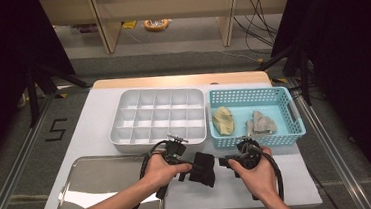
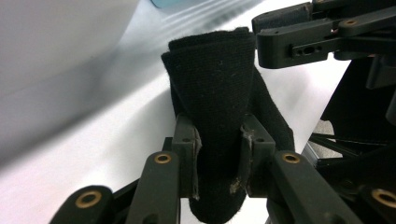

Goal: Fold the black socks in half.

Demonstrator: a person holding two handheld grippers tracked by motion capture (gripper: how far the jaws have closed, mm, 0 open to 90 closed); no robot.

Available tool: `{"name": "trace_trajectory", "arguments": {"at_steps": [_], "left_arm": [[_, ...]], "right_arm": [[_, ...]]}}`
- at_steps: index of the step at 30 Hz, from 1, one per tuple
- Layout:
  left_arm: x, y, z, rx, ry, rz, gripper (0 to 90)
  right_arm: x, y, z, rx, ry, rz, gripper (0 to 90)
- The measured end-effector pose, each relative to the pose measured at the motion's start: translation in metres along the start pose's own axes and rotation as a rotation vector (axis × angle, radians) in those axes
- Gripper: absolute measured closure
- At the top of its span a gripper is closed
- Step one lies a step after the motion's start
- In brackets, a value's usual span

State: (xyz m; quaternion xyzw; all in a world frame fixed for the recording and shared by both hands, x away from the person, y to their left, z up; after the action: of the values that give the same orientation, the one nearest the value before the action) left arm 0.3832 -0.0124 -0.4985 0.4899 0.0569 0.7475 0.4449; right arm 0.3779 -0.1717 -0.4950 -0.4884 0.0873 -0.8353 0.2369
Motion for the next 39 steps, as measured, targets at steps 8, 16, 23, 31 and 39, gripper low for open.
{"name": "trace_trajectory", "arguments": {"at_steps": [8,16,23,31,39], "left_arm": [[0.013,-0.003,0.002,-0.021,0.022,0.017,71.3],[0.022,-0.008,0.004,-0.032,0.044,0.035,71.3],[0.023,-0.007,0.006,-0.035,0.063,0.033,71.3],[0.03,-0.005,0.015,-0.04,0.088,0.033,71.3],[0.038,-0.007,0.024,-0.014,0.101,0.02,71.4]], "right_arm": [[0.003,0.01,-0.008,0.032,0.005,-0.036,61.8],[0.007,0.015,-0.014,0.058,0.05,-0.038,58.3],[0.009,0.023,-0.014,0.07,0.105,-0.048,57.6],[0.011,0.027,-0.019,0.043,0.099,-0.037,56.7],[0.011,0.027,-0.021,0.035,0.103,-0.025,56.3]]}}
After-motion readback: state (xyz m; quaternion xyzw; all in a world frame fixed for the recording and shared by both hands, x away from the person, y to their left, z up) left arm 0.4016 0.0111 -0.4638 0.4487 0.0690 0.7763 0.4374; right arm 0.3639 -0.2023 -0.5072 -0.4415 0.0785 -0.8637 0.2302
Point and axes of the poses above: each handheld gripper's, and its own axes: x roughly backward along the jaws, z roughly out of its top, y roughly to its right, the point moved 7 cm from there along -x, roughly forward along the jaws, and after that the axes turned 1 degree about -x, right-handed, at the moved point
